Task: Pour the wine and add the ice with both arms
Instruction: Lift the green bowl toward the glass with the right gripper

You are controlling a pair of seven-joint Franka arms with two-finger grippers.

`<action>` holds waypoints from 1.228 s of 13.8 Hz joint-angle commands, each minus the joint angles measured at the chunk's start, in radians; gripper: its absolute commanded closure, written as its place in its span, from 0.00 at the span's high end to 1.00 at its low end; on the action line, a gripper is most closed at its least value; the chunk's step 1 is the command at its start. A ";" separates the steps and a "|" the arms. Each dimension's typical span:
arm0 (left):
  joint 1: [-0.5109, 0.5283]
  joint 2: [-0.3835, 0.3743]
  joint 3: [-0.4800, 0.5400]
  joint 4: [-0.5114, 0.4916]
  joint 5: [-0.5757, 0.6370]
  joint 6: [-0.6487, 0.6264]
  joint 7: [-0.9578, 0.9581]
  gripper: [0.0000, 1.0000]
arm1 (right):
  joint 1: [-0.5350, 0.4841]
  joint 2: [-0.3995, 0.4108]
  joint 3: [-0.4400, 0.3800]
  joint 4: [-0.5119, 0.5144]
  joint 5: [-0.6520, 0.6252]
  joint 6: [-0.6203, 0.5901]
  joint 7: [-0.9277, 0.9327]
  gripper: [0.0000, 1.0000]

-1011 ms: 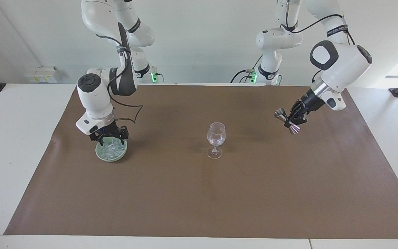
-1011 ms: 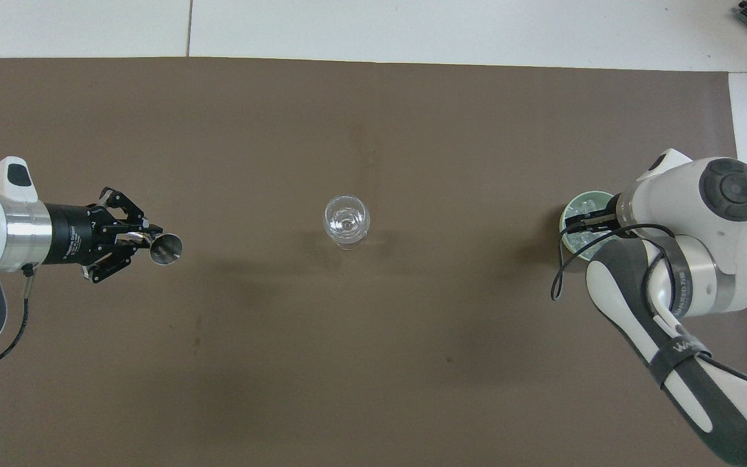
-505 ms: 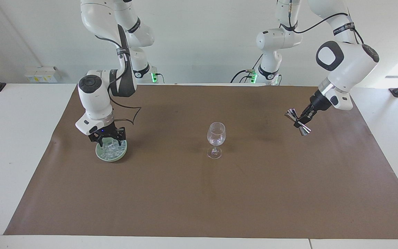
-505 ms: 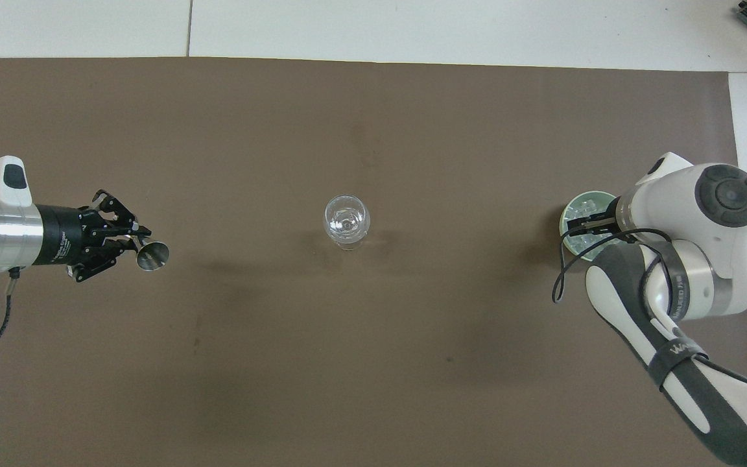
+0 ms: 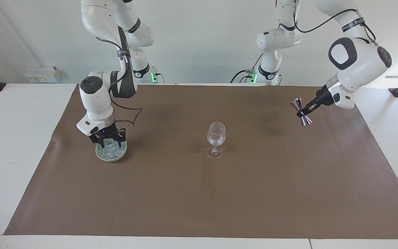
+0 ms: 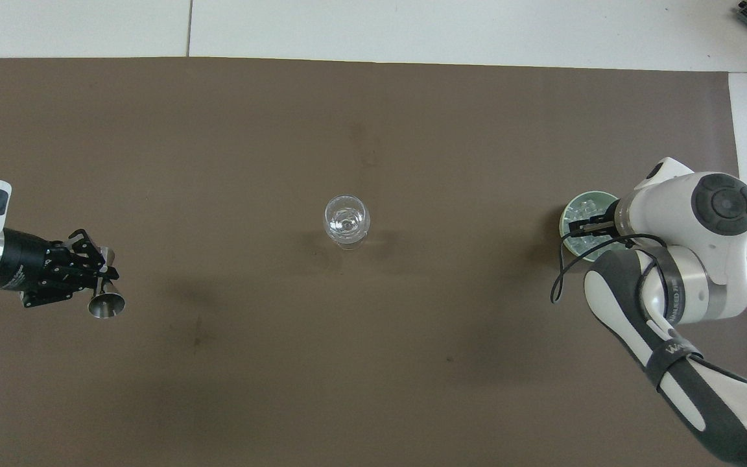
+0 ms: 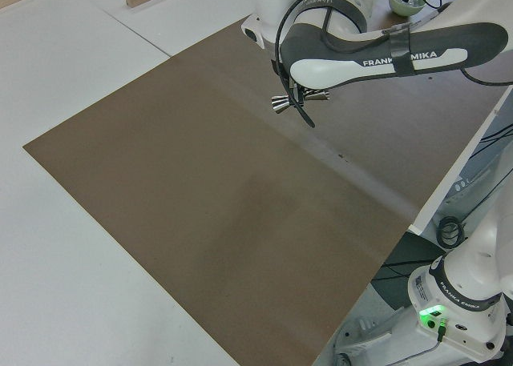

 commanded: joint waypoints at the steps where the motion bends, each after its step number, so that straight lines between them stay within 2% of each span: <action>1: 0.002 0.050 -0.005 0.044 0.051 -0.094 0.015 0.00 | -0.022 0.004 0.008 -0.011 -0.022 0.025 -0.012 0.62; 3: 0.005 0.093 -0.005 0.085 0.056 -0.162 0.026 0.00 | -0.025 0.006 0.008 -0.008 -0.022 0.025 -0.012 0.22; 6: 0.065 0.120 -0.002 0.113 0.014 -0.226 0.026 0.00 | -0.023 0.000 0.008 0.004 -0.021 0.024 -0.008 0.00; 9: 0.126 0.145 -0.002 0.111 -0.071 -0.239 0.023 0.00 | -0.009 -0.038 0.011 0.038 -0.019 -0.011 0.020 0.00; 11: 0.163 0.169 -0.002 0.111 -0.134 -0.242 0.015 0.00 | 0.004 -0.065 0.026 0.099 -0.009 -0.097 0.041 0.00; 14: 0.206 0.203 0.003 0.113 -0.226 -0.231 -0.054 0.00 | 0.038 -0.082 0.083 0.228 -0.006 -0.263 0.135 0.00; 17: 0.263 0.235 0.003 0.110 -0.350 -0.211 -0.157 0.00 | 0.044 -0.063 0.169 0.345 -0.002 -0.334 0.250 0.00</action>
